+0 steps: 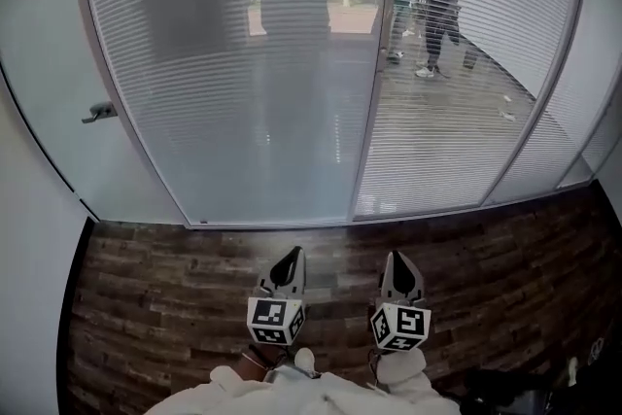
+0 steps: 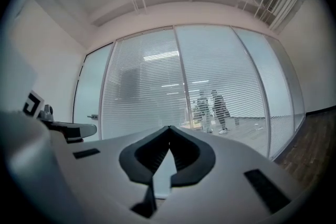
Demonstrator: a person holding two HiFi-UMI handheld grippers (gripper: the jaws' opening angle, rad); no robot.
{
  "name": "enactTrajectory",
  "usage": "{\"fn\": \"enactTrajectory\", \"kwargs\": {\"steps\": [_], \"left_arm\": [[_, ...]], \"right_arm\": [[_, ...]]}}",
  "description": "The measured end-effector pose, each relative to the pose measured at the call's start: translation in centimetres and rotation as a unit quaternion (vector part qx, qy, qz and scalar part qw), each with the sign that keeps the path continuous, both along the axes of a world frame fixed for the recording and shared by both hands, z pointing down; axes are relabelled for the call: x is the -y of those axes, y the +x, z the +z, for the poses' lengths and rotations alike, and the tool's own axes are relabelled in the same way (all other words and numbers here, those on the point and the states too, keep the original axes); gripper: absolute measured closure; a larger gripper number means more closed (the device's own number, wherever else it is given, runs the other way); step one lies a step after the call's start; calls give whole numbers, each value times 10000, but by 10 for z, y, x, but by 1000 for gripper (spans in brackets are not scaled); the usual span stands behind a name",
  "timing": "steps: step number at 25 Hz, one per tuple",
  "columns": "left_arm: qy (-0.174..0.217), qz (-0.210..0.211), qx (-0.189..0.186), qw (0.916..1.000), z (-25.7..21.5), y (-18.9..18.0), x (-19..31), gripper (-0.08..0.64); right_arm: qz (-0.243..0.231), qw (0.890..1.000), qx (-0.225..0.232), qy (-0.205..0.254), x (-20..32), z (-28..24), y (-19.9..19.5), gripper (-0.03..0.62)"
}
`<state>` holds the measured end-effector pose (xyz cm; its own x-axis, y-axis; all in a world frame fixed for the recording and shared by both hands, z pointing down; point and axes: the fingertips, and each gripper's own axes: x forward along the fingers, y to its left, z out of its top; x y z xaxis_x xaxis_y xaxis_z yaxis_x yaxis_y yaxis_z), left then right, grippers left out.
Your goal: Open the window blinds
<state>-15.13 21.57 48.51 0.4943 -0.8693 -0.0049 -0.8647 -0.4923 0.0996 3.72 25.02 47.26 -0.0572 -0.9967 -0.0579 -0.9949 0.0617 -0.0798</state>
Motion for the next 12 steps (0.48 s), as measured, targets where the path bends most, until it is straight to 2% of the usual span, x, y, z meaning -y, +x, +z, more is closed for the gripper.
{"fn": "enactTrajectory", "kwargs": {"steps": [6,12], "left_arm": [[284,215,28,9994,-24,13,114,563],[236,386,47,9990,-24,34,184,563]], "right_arm": [[53,9996,-78,283,114,-27,0,581],[366,9993,1,100,181,-22,29,581]]}}
